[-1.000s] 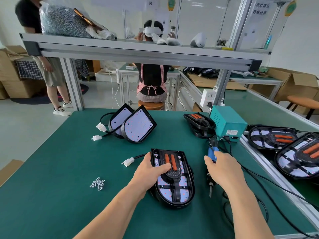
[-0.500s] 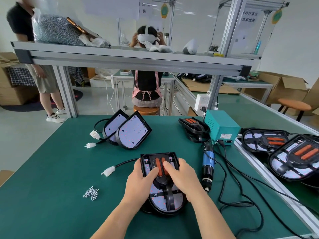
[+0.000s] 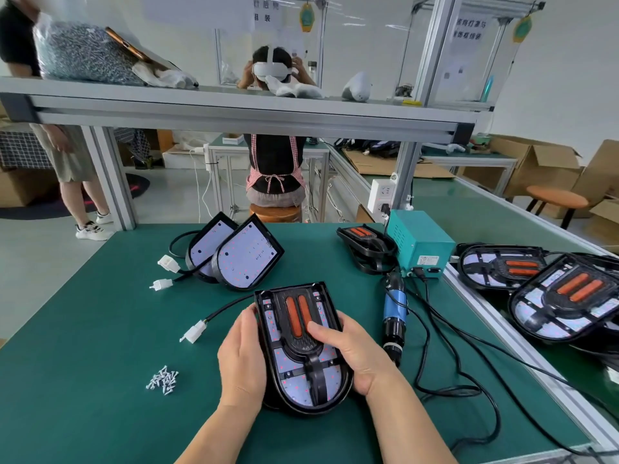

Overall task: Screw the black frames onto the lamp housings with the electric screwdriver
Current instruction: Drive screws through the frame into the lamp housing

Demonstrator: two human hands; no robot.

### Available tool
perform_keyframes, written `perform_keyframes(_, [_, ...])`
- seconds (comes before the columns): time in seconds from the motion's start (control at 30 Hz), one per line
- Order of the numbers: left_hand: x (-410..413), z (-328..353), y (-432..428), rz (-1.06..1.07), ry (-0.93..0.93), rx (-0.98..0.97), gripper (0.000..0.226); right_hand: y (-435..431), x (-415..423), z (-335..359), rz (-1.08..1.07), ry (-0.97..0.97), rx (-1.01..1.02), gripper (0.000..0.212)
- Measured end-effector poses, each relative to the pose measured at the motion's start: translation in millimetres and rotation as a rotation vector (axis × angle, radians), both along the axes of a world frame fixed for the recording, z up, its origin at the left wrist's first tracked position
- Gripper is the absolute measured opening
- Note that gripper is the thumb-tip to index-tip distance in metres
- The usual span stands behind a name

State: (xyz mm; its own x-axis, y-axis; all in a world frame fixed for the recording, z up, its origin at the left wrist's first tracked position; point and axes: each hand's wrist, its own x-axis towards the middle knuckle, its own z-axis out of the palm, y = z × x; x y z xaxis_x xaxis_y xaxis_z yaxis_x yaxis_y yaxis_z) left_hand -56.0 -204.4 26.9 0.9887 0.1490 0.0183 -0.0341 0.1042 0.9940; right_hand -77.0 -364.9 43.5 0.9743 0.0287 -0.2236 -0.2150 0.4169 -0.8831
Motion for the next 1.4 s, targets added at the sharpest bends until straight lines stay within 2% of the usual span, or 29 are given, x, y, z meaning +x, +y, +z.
perform_keyframes(0.07, [6, 1, 4, 0.163, -0.067, 0.132, 0.029, 1, 0, 0, -0.019, -0.01, -0.011, 0.043])
perform_keyframes(0.13, [17, 3, 13, 0.235, -0.157, 0.406, 0.039, 1, 0, -1, -0.032, -0.017, -0.021, 0.041])
perform_keyframes(0.23, [36, 7, 28, 0.147, -0.236, 0.938, 0.049, 1, -1, 0, -0.033, -0.019, -0.019, 0.04])
perform_keyframes(0.33, [50, 9, 36, -0.015, -0.138, 1.353, 0.053, 1, -1, 0, -0.033, -0.016, -0.01, 0.042])
perform_keyframes(0.43, [58, 7, 37, -0.048, -0.127, 1.546, 0.046, 2, -1, 2, -0.045, -0.014, 0.0, 0.043])
perform_keyframes(0.5, [63, 4, 37, -0.021, -0.124, 1.569, 0.037, 2, 0, 2, -0.061, -0.009, 0.018, 0.044])
perform_keyframes(0.6, [68, 3, 38, -0.041, -0.106, 1.522, 0.03, 3, 0, 2, -0.072, -0.006, 0.065, 0.047])
perform_keyframes(0.73, [76, 7, 37, -0.104, -0.122, 1.525, 0.037, 2, 1, -1, -0.088, -0.021, 0.099, 0.05])
perform_keyframes(0.8, [79, 12, 35, -0.119, -0.133, 1.431, 0.034, 2, 1, -3, -0.102, -0.026, 0.102, 0.047])
perform_keyframes(0.87, [79, 20, 30, -0.133, -0.074, 1.196, 0.026, 1, 2, -5, -0.123, -0.027, 0.115, 0.041])
perform_keyframes(1.0, [63, 29, 13, -0.28, 0.24, 0.352, 0.009, -1, 8, -8, -0.163, -0.03, 0.212, 0.043])
perform_keyframes(1.03, [56, 29, 9, -0.295, 0.289, 0.236, 0.019, -1, 8, -9, -0.168, -0.034, 0.236, 0.043])
perform_keyframes(1.13, [36, 31, 3, -0.409, 0.389, 0.057, 0.083, 0, 11, -12, -0.181, -0.042, 0.226, 0.04])
perform_keyframes(1.17, [31, 32, 1, -0.465, 0.382, 0.046, 0.095, 0, 11, -12, -0.185, -0.047, 0.198, 0.04])
perform_keyframes(1.2, [26, 32, 0, -0.5, 0.348, 0.072, 0.095, 1, 13, -12, -0.186, -0.049, 0.173, 0.04])
perform_keyframes(1.3, [20, 25, -7, -0.427, 0.24, 0.19, 0.069, 2, 14, -10, -0.167, -0.039, 0.183, 0.039])
perform_keyframes(1.4, [24, 21, -10, -0.274, 0.214, -0.073, 0.041, 4, 14, -11, -0.065, -0.053, 0.279, 0.046])
